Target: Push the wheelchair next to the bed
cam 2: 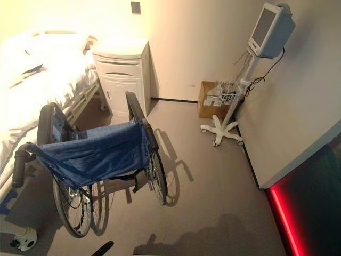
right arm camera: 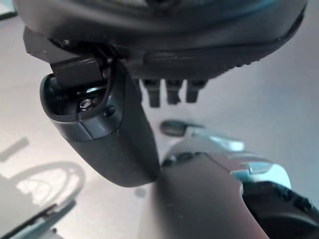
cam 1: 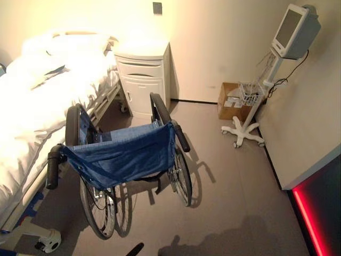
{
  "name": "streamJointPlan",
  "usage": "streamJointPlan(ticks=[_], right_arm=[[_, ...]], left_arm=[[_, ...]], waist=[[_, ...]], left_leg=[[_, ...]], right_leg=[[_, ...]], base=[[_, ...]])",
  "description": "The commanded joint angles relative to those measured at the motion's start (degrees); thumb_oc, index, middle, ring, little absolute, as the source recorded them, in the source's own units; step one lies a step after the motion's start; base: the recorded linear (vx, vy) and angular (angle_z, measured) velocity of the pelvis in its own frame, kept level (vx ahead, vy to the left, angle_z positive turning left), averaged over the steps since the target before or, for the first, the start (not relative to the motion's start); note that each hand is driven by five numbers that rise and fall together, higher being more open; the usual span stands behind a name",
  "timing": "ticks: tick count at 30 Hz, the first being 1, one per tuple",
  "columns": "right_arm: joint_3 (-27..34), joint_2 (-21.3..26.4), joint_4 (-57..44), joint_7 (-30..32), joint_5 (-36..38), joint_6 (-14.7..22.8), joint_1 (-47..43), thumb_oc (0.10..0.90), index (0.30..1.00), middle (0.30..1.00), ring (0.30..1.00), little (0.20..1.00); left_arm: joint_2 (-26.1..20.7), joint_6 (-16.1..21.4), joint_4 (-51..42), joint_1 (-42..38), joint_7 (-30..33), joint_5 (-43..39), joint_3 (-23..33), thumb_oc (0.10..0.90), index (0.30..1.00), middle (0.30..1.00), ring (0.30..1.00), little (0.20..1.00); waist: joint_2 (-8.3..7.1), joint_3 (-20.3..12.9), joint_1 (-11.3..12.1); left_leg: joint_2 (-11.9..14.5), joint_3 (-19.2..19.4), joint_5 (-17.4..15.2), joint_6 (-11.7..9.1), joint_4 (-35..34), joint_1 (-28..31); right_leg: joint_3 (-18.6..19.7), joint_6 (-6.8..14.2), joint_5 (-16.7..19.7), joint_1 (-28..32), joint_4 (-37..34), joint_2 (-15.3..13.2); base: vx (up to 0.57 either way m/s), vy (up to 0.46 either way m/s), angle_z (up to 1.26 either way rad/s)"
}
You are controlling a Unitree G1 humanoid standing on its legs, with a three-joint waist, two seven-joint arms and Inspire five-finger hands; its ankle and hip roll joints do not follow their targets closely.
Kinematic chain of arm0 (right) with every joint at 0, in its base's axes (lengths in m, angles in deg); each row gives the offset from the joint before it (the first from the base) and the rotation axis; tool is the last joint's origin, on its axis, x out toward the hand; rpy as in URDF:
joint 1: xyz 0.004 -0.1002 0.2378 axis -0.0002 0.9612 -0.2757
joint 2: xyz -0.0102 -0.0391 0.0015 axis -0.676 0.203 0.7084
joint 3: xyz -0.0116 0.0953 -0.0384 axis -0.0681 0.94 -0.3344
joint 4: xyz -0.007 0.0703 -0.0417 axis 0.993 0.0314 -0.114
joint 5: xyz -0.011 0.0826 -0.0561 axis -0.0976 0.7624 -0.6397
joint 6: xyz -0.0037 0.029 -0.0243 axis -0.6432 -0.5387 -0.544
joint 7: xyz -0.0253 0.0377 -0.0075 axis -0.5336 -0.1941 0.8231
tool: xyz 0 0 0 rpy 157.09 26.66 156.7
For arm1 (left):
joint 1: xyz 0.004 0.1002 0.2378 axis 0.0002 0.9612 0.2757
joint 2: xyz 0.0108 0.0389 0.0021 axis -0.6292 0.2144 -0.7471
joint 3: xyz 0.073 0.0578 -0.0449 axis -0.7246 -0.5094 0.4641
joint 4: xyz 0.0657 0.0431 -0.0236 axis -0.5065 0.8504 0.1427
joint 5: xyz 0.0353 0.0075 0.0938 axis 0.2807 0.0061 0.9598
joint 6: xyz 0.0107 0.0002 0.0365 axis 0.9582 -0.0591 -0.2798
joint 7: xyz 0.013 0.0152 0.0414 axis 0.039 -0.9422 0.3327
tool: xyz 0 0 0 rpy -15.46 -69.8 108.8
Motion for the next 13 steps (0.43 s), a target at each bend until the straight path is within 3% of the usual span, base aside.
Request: streamJointPlan(ticks=[1, 13], right_arm=[[-0.8, -2.6, 4.1, -3.8, 1.2, -2.1, -0.8, 0.800, 0.900, 0.900, 0.900, 0.900], [-1.3, -2.8, 5.2, -2.5, 0.4, -3.1, -1.9, 0.800, 0.900, 0.900, 0.900, 0.900]], left_arm=[[2.2, 0.2, 3.6, -2.1, -1.0, 0.0, -0.4, 0.800, 0.900, 0.900, 0.900, 0.900], [2.2, -1.6, 4.5, -2.1, -1.0, 0.3, -0.8, 0.800, 0.900, 0.900, 0.900, 0.900]], waist=[[2.09, 1.1, 0.4], [2.47, 0.5, 1.0]], left_leg=[[-0.9, -1.3, -4.0, -1.4, 0.2, 0.4], [-1.1, -2.1, -4.0, -1.5, 0.2, 0.7]], right_leg=[[0.7, -1.0, 0.6, -1.9, 2.6, 3.0], [0.4, -1.2, 0.5, -1.3, 2.5, 3.1]], base=[[0.04, 0.014, 0.00], [0.01, 0.003, 0.00]])
